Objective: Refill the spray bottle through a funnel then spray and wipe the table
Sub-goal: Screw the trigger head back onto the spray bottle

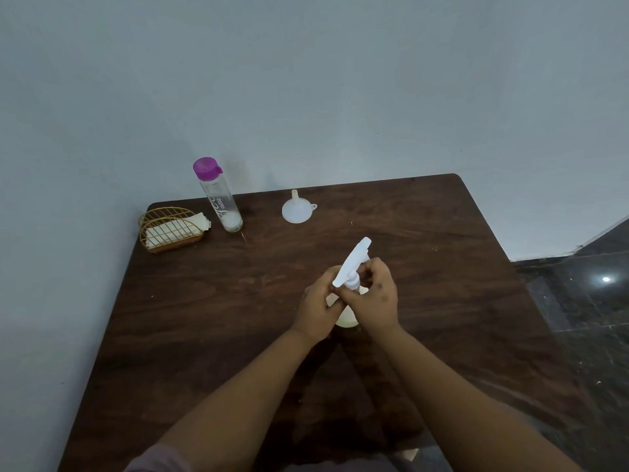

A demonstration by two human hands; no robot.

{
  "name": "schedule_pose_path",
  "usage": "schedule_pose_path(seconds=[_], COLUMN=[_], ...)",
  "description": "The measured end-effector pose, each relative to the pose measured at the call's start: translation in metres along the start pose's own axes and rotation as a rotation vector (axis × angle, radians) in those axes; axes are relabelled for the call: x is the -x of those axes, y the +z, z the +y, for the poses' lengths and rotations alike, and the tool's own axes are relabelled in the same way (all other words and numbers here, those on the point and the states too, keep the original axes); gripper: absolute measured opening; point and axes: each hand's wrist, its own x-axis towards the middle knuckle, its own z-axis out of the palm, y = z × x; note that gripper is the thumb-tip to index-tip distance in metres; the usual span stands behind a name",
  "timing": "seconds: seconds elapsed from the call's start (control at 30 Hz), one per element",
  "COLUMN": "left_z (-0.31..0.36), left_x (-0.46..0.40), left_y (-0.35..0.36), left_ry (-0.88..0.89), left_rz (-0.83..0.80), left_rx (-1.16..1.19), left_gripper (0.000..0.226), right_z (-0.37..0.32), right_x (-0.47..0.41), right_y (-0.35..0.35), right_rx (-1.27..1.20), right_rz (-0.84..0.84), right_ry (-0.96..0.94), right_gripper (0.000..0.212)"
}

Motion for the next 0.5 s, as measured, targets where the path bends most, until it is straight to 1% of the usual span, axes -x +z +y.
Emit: schedule_pose_path(seconds=[0.07, 0.1, 0.17, 0.2, 0.23, 0.3, 0.33, 0.4, 0.47, 0.5], left_z=[0.003, 0.005, 0.007, 0.009, 0.009, 0.010, 0.014, 0.015, 0.022, 0.020], left_x=[0.001, 0.001, 0.001, 0.002, 0.002, 0.003, 0.003, 0.003, 0.005, 0.002], left_y=[-0.001, 0.000, 0.000, 0.000, 0.003, 0.008, 0.010, 0.012, 0.009, 0.012], left_ry=[-0.027, -0.034, -0.035, -0.033, -0.026, -0.036, -0.059, -0.083, -0.115, -0.103], left_rz=[-0.021, -0.027, -0.034, -0.031, -0.027, -0.027, -0.020, 0.017, 0.050, 0.062], left_rx=[-0.017, -0.010, -0.023, -0.030, -0.024, 0.000, 0.020, 0.122, 0.198, 0.210], left_gripper=[0.040, 0.035, 0.033, 0.033, 0.033, 0.032, 0.034, 0.038, 0.042, 0.047], right_z=[0.001, 0.002, 0.005, 0.006, 0.005, 0.007, 0.009, 0.014, 0.019, 0.022], right_x=[0.010, 0.017, 0.027, 0.026, 0.021, 0.004, -0.003, -0.008, -0.001, 0.006], right_y=[-0.003, -0.006, -0.014, -0.019, -0.022, -0.026, -0.026, -0.027, -0.030, -0.026], right_rx=[-0.009, -0.013, -0.031, -0.043, -0.048, -0.027, -0.031, -0.121, -0.161, -0.133], right_rz=[-0.039, -0.030, 0.059, 0.073, 0.032, -0.146, -0.243, -0.366, -0.348, -0.326], right_ry=[0.014, 0.030, 0.064, 0.057, 0.024, -0.054, -0.042, 0.127, 0.220, 0.192], right_gripper=[0.043, 0.047, 0.058, 0.064, 0.071, 0.086, 0.093, 0.109, 0.122, 0.124])
